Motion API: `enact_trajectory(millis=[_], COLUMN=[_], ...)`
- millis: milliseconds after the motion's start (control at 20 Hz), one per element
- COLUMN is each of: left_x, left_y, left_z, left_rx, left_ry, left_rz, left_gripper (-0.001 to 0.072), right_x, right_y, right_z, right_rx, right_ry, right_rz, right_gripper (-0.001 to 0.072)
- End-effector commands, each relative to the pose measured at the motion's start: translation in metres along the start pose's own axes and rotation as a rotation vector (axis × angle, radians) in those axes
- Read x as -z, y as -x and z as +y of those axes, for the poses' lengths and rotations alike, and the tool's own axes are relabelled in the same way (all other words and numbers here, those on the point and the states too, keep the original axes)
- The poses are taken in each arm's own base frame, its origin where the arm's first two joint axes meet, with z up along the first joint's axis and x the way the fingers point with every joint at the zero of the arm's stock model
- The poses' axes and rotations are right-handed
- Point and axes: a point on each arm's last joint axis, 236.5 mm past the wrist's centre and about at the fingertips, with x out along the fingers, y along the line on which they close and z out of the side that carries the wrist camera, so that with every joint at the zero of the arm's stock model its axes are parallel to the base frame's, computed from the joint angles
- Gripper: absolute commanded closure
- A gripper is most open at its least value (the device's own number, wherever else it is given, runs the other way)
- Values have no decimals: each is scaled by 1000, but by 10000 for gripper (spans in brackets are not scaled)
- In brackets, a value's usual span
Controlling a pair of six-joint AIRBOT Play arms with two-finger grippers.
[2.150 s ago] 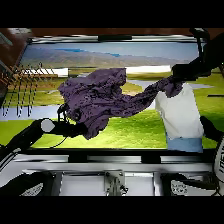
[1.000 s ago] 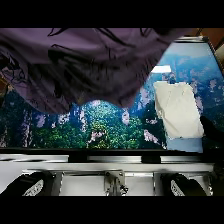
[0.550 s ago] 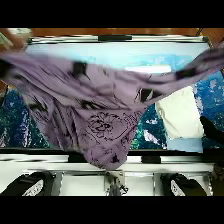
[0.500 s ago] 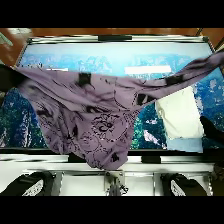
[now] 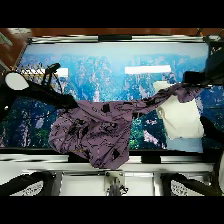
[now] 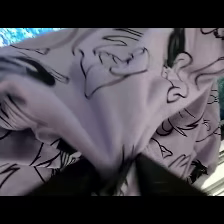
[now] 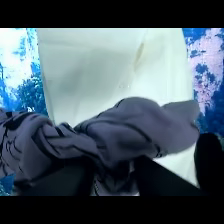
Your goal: Fold the shirts.
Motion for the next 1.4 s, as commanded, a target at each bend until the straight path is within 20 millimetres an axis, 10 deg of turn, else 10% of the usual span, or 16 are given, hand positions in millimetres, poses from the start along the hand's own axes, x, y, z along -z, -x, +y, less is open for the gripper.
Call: enact_trajectory(millis=[0, 250, 350, 700, 950, 1050, 1100, 1150, 1200, 1350], left_x=[-8, -2, 9, 110, 118, 112, 107, 106, 107, 110], left_y=[-18, 106, 112, 7, -43, -50, -51, -51, -51, -46], left_z=[29, 128, 132, 138, 119, 127, 128, 128, 127, 123], left_rx=[-41, -464, -432, -310, -144, -163, -167, -164, -162, -147], left_ry=[32, -21, 72, 155, 149, 152, 155, 156, 151, 96], left_rz=[43, 136, 123, 327, 260, 212, 191, 187, 191, 218], left_gripper=[17, 24, 26, 10, -13, -13, 136, 452, 572, 647], right_x=[0, 4, 22, 88, 101, 105, 112, 121, 132, 148], right_y=[-43, -16, -14, -38, -47, -49, -55, -63, -72, -99], right_z=[19, 14, 34, 105, 107, 112, 114, 115, 119, 129], right_rx=[-42, -46, -138, -439, -447, -472, -483, -485, -500, -511], right_ry=[-4, 86, 120, 161, 180, 201, 209, 205, 196, 136], right_rz=[59, 41, 107, 307, 337, 349, 364, 397, 438, 497], right_gripper=[190, 190, 190, 190, 188, 62, 62, 62, 62, 62])
